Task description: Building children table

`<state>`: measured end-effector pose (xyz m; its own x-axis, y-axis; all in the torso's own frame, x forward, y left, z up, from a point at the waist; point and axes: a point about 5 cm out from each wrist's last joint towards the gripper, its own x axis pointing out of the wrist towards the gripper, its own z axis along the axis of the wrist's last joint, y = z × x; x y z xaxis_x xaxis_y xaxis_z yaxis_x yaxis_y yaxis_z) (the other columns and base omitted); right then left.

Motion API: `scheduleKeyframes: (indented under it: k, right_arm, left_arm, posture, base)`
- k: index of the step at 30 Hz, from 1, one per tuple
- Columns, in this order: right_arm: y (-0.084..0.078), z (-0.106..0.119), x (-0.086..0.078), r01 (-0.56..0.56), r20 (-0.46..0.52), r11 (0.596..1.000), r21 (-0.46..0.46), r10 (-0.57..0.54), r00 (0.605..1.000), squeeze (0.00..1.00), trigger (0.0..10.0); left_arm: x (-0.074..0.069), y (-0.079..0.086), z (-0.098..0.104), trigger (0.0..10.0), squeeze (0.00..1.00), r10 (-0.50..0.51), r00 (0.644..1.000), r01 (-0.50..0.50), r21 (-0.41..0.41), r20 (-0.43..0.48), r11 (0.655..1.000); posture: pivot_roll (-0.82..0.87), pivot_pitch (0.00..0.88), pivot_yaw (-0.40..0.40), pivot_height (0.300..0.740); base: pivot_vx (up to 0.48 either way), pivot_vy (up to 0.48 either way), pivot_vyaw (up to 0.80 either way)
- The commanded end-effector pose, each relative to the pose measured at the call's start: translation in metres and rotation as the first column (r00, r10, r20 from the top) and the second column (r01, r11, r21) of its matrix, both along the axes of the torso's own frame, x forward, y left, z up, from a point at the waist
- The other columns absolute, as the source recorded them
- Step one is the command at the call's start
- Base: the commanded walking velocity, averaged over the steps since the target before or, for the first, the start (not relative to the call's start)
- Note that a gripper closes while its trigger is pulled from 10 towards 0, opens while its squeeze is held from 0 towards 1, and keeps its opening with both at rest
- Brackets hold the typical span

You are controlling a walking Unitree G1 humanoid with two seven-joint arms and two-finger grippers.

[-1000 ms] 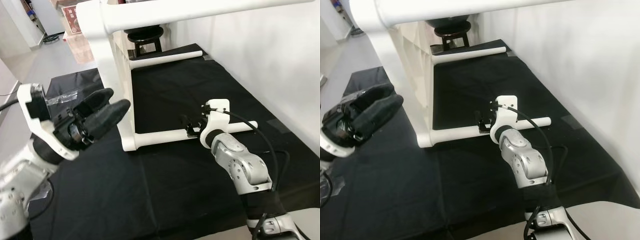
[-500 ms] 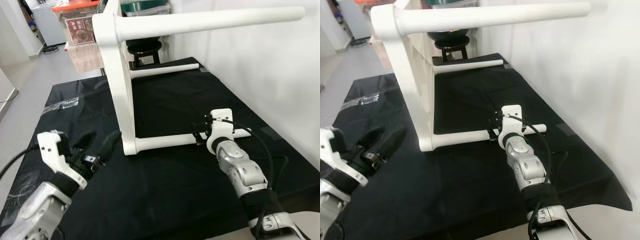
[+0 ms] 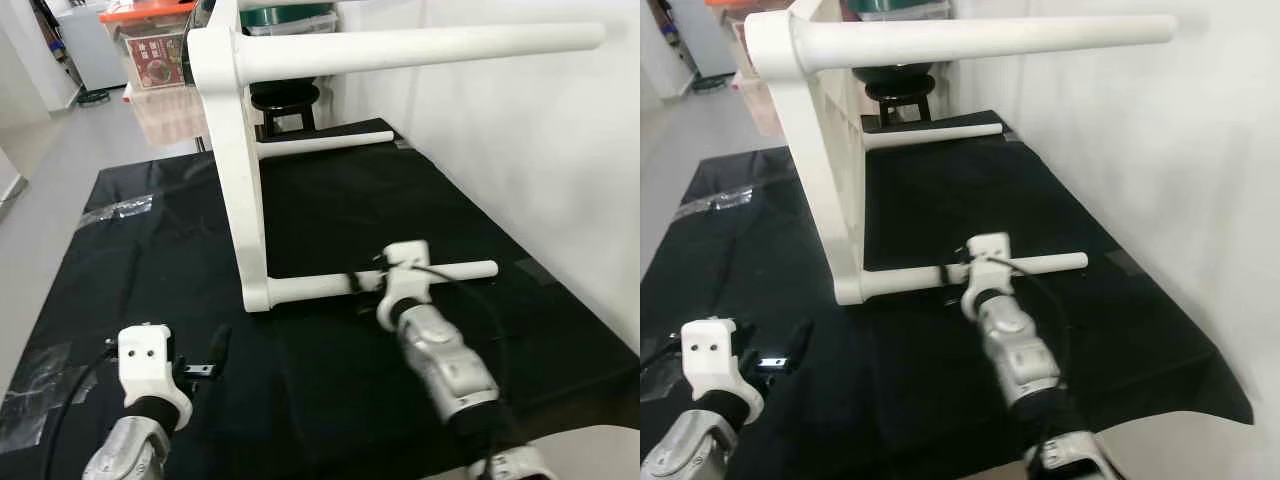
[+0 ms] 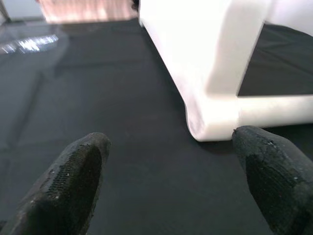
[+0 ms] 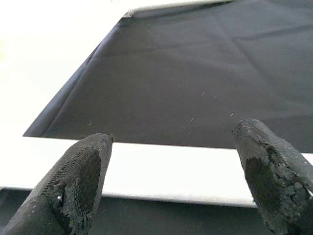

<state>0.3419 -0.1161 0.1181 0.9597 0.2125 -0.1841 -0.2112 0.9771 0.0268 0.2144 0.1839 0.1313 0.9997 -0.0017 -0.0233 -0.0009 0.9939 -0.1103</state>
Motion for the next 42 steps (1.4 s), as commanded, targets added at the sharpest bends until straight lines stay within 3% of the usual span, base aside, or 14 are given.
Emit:
scheduleKeyframes:
  k: [1, 20, 29, 42]
  right_arm:
    - [0.0001, 0.0032, 0.0032, -0.001, 0.022, 1.0, 0.007, 0.001, 1.0, 0.0, 10.0]
    - [0.0022, -0.0021, 0.0058, -0.031, 0.021, 0.999, 0.014, 0.03, 0.999, 0.0, 10.0]
    - [0.0016, -0.0021, 0.0076, -0.028, 0.024, 0.999, 0.015, 0.028, 0.999, 0.0, 10.0]
    - [0.0025, -0.002, 0.0094, -0.032, 0.02, 0.999, 0.018, 0.032, 0.999, 0.0, 10.0]
  left_arm:
    - [0.0025, -0.0013, -0.0043, 10.0, 0.0, -0.017, 1.0, 0.017, 0.041, -0.011, 0.999]
    - [0.008, -0.008, -0.0122, 10.0, 0.0, -0.017, 1.0, 0.016, 0.035, 0.026, 0.999]
    - [0.0088, -0.0069, -0.0135, 10.0, 0.0, -0.006, 0.999, 0.005, 0.04, 0.033, 0.999]
    - [0.0117, -0.0045, -0.0122, 10.0, 0.0, 0.007, 0.999, -0.009, 0.041, 0.044, 0.999]
  posture:
    - [-0.05, 0.003, 0.043, 0.74]
    - [-0.06, 0.0, 0.043, 0.74]
    - [-0.06, 0.0, 0.042, 0.74]
    - [-0.06, 0.0, 0.039, 0.74]
  base:
    - [0.0, 0.0, 0.0]
    - [0.0, 0.0, 0.0]
    - [0.0, -0.388, 0.0]
    - [0.0, 0.0, 0.0]
